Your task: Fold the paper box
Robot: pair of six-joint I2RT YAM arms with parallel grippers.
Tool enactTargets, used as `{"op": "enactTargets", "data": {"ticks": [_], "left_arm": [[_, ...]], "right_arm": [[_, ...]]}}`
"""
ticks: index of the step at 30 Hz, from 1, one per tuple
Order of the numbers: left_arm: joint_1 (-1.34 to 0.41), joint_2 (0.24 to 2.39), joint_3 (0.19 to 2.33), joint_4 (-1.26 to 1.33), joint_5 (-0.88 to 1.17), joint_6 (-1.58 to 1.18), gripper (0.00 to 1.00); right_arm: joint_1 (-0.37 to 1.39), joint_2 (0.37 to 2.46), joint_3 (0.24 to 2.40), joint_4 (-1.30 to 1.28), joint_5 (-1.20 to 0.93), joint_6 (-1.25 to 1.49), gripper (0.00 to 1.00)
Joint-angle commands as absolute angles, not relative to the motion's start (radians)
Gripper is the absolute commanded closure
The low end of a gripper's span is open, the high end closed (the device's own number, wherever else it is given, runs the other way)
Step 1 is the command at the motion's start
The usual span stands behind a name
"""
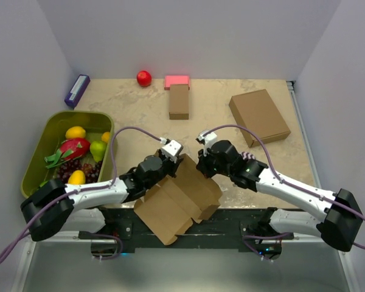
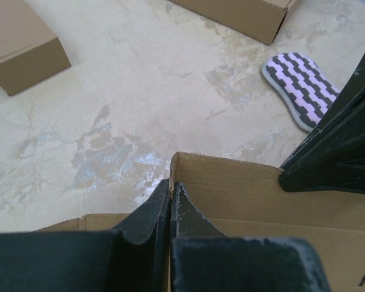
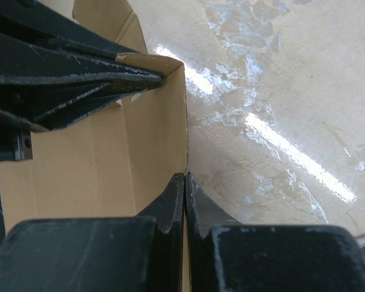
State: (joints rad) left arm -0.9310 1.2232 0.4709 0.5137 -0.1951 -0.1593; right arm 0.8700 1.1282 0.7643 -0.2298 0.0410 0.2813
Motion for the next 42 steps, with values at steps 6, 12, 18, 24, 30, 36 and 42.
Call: {"op": "enactTargets", "data": {"ticks": [6, 12, 18, 24, 30, 36, 42], "left_arm": [[-1.049, 1.293, 0.515, 0.58, -0.337, -0.282, 1.0], [-1.046, 1.233, 0.522, 0.545, -0.285, -0.244, 0.75], [-0.953, 1.097, 0.473, 0.457, -0.161, -0.271, 0.38], [-0.881, 0.977, 0.379, 0.335, -0.081, -0.272, 0.25], [-0.879, 1.048, 0.348, 0.281, -0.143, -0.265, 0.28], [-0.879, 1.147, 0.373, 0.305, -0.155, -0.249, 0.31], [-0.881, 1.229, 0.402, 0.328, -0.172, -0.233, 0.39]], "right_arm": [[0.887, 1.114, 0.788, -0.161, 0.183, 0.308, 1.0], [0.885, 1.092, 0.784, -0.186, 0.198, 0.279, 1.0], [0.887, 1.068, 0.776, -0.207, 0.193, 0.256, 1.0], [0.887, 1.065, 0.767, -0.207, 0.167, 0.239, 1.0], [0.888, 1.072, 0.764, -0.193, 0.134, 0.235, 1.0], [0.885, 1.077, 0.765, -0.192, 0.115, 0.239, 1.0], [0.888, 1.078, 0.767, -0.195, 0.113, 0.241, 1.0]]}}
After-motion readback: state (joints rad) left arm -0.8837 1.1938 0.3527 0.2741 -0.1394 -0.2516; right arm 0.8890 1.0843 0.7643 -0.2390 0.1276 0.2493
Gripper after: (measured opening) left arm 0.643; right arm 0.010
